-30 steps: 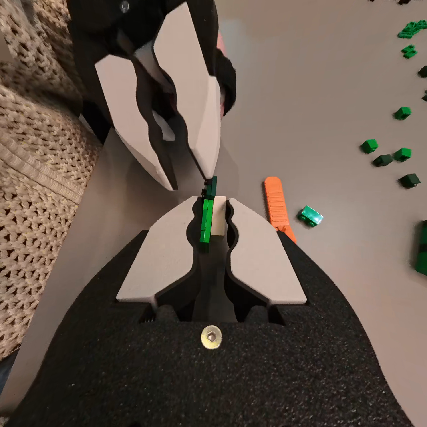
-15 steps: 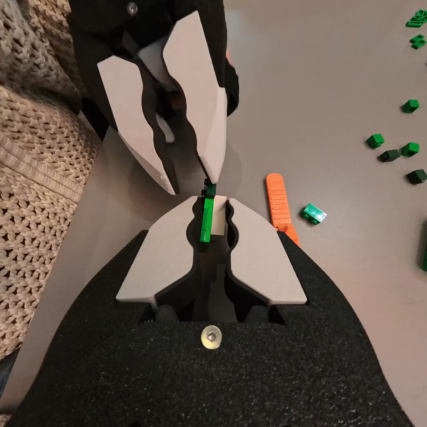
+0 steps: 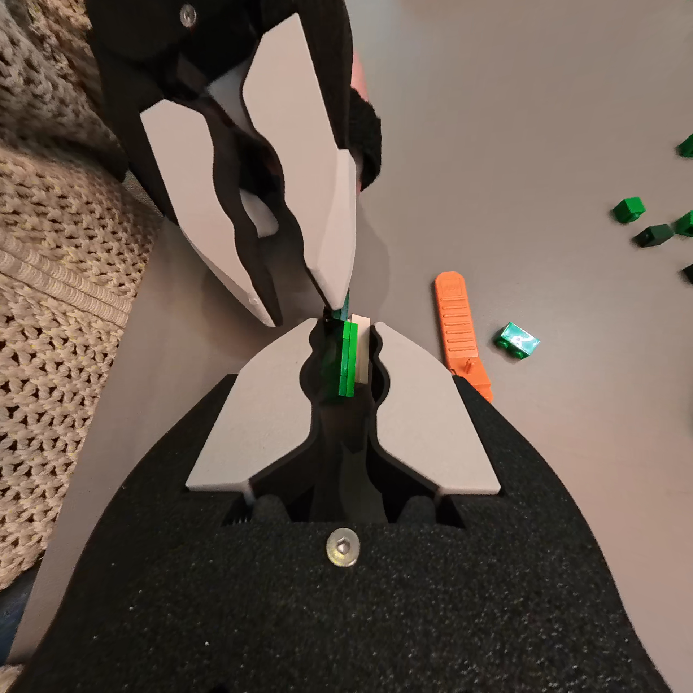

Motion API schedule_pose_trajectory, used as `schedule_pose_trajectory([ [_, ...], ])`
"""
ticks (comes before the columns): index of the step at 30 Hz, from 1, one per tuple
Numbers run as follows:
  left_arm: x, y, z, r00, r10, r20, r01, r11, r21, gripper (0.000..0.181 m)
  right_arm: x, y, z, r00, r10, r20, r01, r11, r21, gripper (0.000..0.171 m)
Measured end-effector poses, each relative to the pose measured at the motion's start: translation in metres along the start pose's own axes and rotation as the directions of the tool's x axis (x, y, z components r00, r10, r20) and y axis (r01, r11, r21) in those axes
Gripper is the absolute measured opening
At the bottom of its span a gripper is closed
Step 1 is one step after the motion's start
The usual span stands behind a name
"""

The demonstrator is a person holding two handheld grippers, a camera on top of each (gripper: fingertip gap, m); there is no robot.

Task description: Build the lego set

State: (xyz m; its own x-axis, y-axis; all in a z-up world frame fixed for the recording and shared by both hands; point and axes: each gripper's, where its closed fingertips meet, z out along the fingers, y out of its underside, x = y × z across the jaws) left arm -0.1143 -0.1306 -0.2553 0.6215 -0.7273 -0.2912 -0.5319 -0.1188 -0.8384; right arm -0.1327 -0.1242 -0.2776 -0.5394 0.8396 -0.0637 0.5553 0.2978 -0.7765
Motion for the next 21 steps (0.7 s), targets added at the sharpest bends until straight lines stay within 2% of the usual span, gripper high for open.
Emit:
schedule_pose_trajectory([
  [7, -0.002, 0.001, 0.001, 1.000, -0.006, 0.004, 0.006, 1.000, -0.002, 0.024, 0.000, 0.000, 0.001, 1.000, 0.006, 0.000, -0.006, 1.000, 0.001, 0.022],
  [16, -0.009, 0.003, -0.003, 0.999, -0.028, 0.043, 0.028, 1.000, -0.001, 0.022, -0.001, -0.001, 0.000, 0.996, -0.068, -0.065, 0.069, 0.998, 0.008, 0.020],
  [21, -0.020, 0.002, -0.012, 0.994, -0.047, 0.096, 0.045, 0.999, 0.013, 0.031, -0.004, -0.021, -0.013, 0.976, -0.166, -0.140, 0.184, 0.975, 0.127, 0.020],
])
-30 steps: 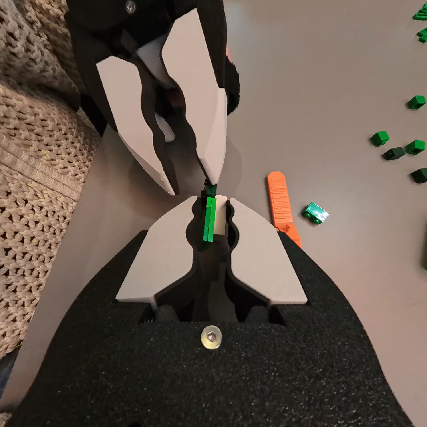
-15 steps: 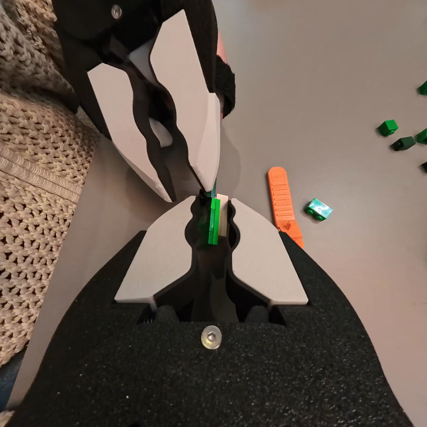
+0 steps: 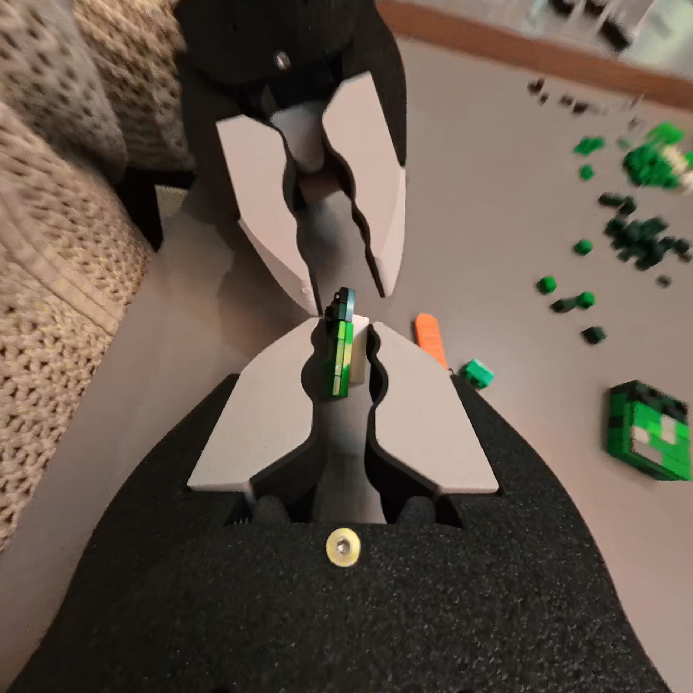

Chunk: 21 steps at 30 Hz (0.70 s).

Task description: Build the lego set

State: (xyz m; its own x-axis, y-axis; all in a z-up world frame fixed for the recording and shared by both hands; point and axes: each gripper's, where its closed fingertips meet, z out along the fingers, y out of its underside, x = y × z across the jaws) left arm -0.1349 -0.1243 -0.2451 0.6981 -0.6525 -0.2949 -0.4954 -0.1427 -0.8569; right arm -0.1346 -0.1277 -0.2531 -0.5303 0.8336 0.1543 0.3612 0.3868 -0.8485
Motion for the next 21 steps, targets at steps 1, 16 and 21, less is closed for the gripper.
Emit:
schedule_pose_trajectory([
  [1, -0.001, -0.004, -0.001, 1.000, 0.002, 0.004, -0.002, 1.000, 0.012, 0.032, -0.001, -0.008, -0.004, 0.999, -0.034, -0.008, 0.034, 0.999, 0.037, 0.020],
  [16, -0.001, -0.055, -0.022, 0.999, 0.030, -0.026, -0.022, 0.968, 0.250, 0.030, -0.006, -0.055, -0.039, 0.941, -0.280, -0.190, 0.329, 0.890, 0.316, 0.019],
  [21, -0.004, -0.062, -0.024, 0.998, 0.061, 0.022, -0.064, 0.951, 0.303, 0.031, -0.004, -0.060, -0.044, 0.920, -0.300, -0.251, 0.374, 0.864, 0.336, 0.019],
])
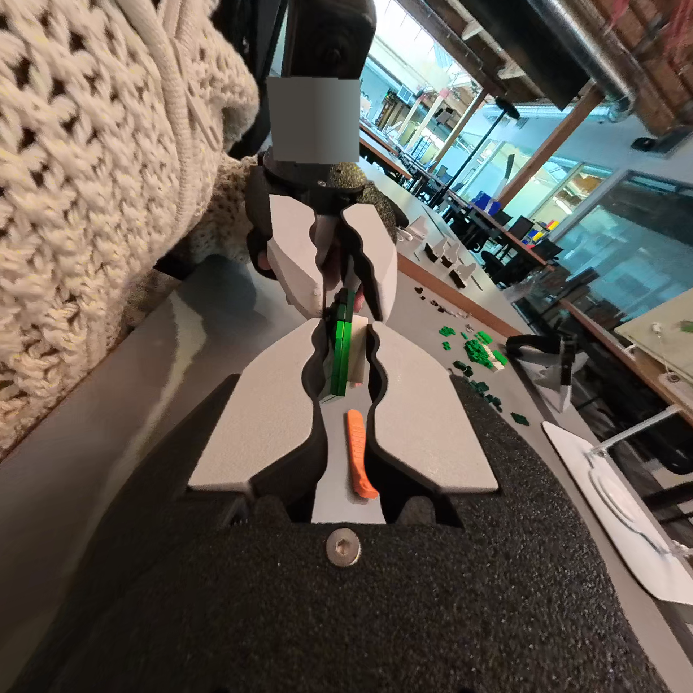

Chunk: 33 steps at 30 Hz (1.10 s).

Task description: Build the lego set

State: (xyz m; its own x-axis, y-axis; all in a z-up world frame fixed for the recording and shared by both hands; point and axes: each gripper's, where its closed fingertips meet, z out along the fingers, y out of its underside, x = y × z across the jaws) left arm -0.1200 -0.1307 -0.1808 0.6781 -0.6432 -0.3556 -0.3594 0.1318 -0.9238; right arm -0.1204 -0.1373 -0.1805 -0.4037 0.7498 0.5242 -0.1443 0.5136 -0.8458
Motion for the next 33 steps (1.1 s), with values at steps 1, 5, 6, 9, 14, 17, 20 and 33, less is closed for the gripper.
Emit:
schedule_pose_trajectory([
  [1, 0.000, -0.001, 0.000, 1.000, -0.005, -0.002, 0.005, 1.000, 0.015, 0.031, 0.000, -0.001, 0.000, 1.000, -0.004, -0.005, 0.004, 1.000, 0.005, 0.019],
  [5, -0.001, -0.001, 0.000, 1.000, -0.018, -0.015, 0.018, 0.998, 0.053, 0.031, 0.001, -0.002, 0.001, 1.000, -0.018, -0.021, 0.019, 1.000, 0.004, 0.018],
  [6, -0.002, 0.000, 0.001, 1.000, -0.016, -0.015, 0.017, 0.998, 0.057, 0.031, 0.001, -0.002, 0.001, 0.999, -0.029, -0.027, 0.029, 1.000, -0.004, 0.018],
  [9, -0.002, 0.001, 0.002, 1.000, -0.012, -0.025, 0.014, 0.997, 0.071, 0.031, 0.002, 0.000, 0.001, 0.999, -0.043, -0.034, 0.042, 0.999, -0.016, 0.018],
  [14, -0.002, 0.002, 0.002, 0.995, -0.057, -0.077, 0.066, 0.992, 0.110, 0.033, 0.000, 0.000, 0.001, 0.999, -0.035, -0.028, 0.034, 0.999, -0.015, 0.018],
  [17, -0.002, 0.006, 0.003, 0.993, -0.072, -0.097, 0.083, 0.991, 0.109, 0.034, -0.001, 0.003, 0.003, 0.999, -0.030, -0.022, 0.029, 0.999, -0.038, 0.018],
  [20, -0.002, 0.010, 0.003, 0.990, -0.091, -0.106, 0.102, 0.989, 0.106, 0.032, -0.001, 0.006, 0.003, 1.000, -0.022, -0.019, 0.021, 0.998, -0.062, 0.018],
  [33, -0.001, 0.021, 0.004, 0.969, -0.184, -0.163, 0.199, 0.977, 0.077, 0.022, 0.004, 0.015, 0.002, 0.969, 0.241, 0.047, -0.243, 0.970, 0.024, 0.018],
])
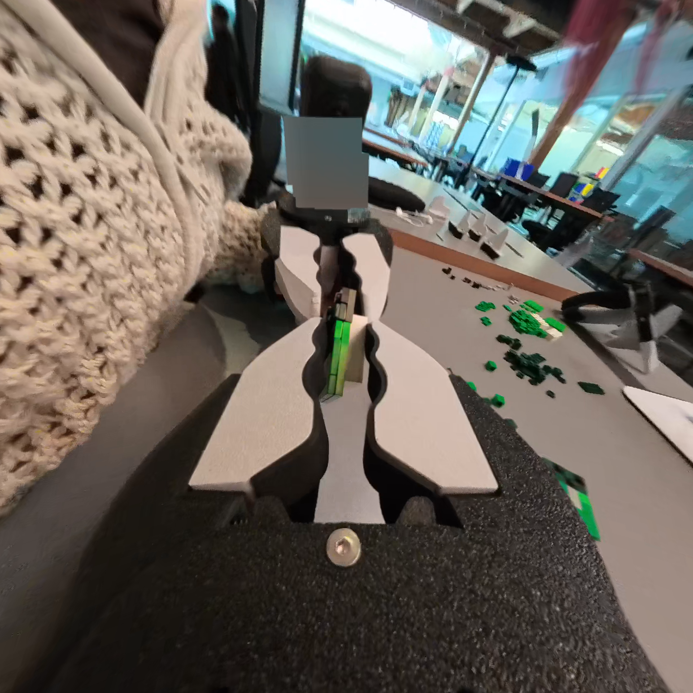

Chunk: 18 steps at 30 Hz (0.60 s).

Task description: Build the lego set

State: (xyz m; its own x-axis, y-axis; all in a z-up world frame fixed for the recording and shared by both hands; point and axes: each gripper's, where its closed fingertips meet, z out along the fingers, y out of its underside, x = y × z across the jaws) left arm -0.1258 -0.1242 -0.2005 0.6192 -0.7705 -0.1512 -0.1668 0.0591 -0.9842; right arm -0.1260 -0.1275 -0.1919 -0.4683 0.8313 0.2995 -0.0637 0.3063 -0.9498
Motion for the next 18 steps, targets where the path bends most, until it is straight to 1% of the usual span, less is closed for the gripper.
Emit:
schedule_pose_trajectory([
  [2, 0.001, -0.003, -0.001, 1.000, -0.012, -0.012, 0.013, 1.000, 0.024, 0.021, -0.001, -0.006, -0.004, 0.999, 0.039, 0.037, -0.041, 0.997, 0.063, 0.018],
  [6, 0.007, -0.013, -0.001, 0.997, -0.049, -0.060, 0.055, 0.994, 0.094, 0.023, -0.004, -0.012, -0.005, 0.995, 0.061, 0.073, -0.070, 0.989, 0.128, 0.018],
  [10, 0.010, -0.015, 0.002, 0.996, -0.049, -0.077, 0.057, 0.993, 0.103, 0.025, -0.008, -0.013, -0.004, 0.994, 0.056, 0.093, -0.070, 0.986, 0.154, 0.018],
  [14, 0.013, -0.019, 0.002, 0.991, -0.080, -0.104, 0.094, 0.986, 0.137, 0.018, -0.006, -0.017, -0.005, 0.994, 0.064, 0.094, -0.081, 0.979, 0.185, 0.017],
  [18, 0.012, -0.022, 0.002, 0.989, -0.106, -0.105, 0.122, 0.979, 0.163, 0.021, -0.005, -0.019, -0.006, 0.993, 0.073, 0.096, -0.092, 0.975, 0.203, 0.017],
])
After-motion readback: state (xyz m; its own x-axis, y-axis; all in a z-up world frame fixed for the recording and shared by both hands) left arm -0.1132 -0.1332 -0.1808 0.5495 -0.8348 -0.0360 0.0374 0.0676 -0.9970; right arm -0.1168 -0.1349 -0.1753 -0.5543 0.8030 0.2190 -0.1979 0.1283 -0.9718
